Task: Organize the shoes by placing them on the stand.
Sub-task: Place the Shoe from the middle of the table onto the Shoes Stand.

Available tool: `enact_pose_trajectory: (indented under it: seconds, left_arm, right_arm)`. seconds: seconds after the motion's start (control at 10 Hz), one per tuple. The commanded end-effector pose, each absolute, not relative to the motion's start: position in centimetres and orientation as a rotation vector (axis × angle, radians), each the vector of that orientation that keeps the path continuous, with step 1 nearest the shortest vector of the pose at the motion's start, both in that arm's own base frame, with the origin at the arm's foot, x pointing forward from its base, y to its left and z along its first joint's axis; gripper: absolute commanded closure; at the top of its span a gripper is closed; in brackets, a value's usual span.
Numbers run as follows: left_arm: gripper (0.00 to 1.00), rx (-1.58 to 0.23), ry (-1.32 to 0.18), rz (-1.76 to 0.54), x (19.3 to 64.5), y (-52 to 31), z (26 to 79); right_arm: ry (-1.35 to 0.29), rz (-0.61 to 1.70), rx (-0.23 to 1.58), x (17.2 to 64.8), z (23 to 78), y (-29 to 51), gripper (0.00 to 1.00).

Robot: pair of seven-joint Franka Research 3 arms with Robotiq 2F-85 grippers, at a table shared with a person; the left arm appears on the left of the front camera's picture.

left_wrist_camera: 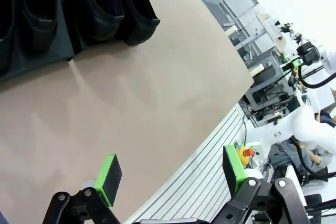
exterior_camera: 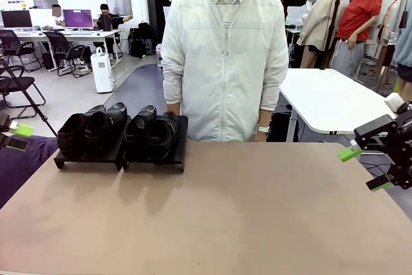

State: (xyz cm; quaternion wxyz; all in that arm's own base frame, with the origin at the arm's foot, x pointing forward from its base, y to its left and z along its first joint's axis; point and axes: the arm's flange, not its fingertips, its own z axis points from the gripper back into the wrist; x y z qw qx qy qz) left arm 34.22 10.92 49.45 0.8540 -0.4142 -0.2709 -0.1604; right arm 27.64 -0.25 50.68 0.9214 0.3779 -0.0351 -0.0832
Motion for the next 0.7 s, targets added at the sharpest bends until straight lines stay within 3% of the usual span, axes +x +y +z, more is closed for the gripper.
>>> enact_pose_trajectory:
  seconds: [0.0,0.6]
  left_arm:
    - [0.00,-0.870,-0.564,-0.328,34.05,10.79,49.52]
    - [0.00,-0.870,-0.564,-0.328,34.05,10.79,49.52]
  right_arm:
    - [-0.081,-0.154,0.807,27.83,51.00,-0.23,0.00]
    - [-0.081,-0.154,0.807,27.83,51.00,-0.23,0.00]
